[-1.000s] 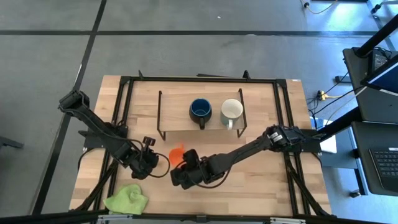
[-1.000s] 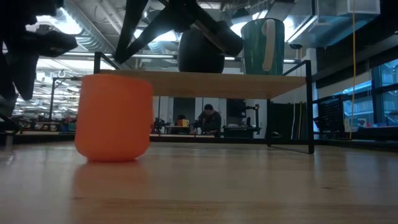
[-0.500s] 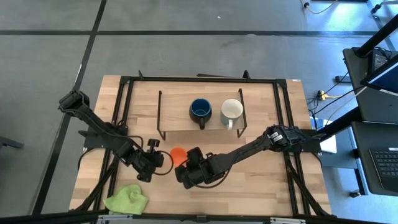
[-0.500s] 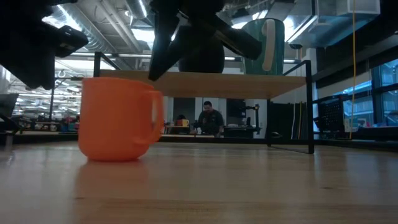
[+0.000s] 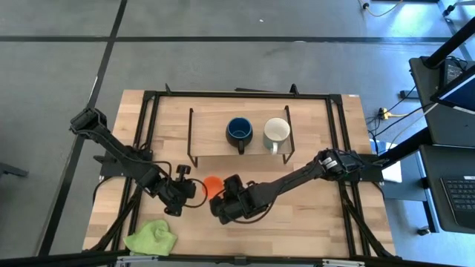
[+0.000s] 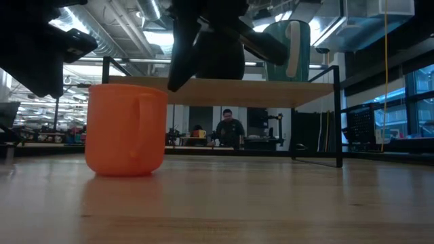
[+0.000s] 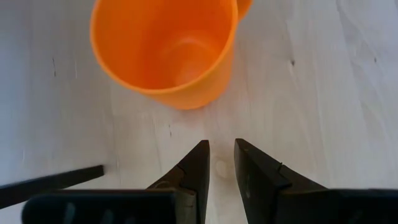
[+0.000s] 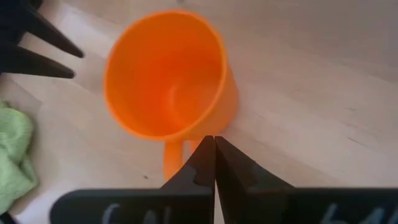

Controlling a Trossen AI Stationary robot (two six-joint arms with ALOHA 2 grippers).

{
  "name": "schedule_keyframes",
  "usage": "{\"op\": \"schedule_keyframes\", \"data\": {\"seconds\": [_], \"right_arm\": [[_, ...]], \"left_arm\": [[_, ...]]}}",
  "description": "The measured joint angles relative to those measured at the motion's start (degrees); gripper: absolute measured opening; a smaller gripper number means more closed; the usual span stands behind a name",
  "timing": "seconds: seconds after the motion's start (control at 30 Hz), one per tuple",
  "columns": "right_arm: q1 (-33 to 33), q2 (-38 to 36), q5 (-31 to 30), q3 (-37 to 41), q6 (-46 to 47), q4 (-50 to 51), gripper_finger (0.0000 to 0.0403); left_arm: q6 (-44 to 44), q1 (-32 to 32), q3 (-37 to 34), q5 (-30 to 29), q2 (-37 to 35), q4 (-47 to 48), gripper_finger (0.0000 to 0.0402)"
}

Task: Stack small to large cups/mugs on shelf
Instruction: Put the orange mug on the shelf

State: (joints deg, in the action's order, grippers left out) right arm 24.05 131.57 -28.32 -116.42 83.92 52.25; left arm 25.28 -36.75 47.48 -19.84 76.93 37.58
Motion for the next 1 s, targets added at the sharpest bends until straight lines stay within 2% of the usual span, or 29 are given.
{"op": "schedule_keyframes", "data": {"seconds": [0.37,0.7,1.0], "right_arm": [[-1.1,0.0,-0.4,0.0,-0.6,1.5,0.0011],[-1.8,-0.1,1.4,0.0,-6.3,-5.3,0.0012],[-1.0,-0.1,2.9,0.0,-6.1,-5.2,0.0005]], "left_arm": [[1.2,0.0,0.0,0.0,0.0,-3.1,0.0069],[1.2,1.8,-0.6,-0.7,0.0,-4.9,0.0069],[1.2,1.9,-2.2,-0.4,0.0,-4.9,0.0069]]}}
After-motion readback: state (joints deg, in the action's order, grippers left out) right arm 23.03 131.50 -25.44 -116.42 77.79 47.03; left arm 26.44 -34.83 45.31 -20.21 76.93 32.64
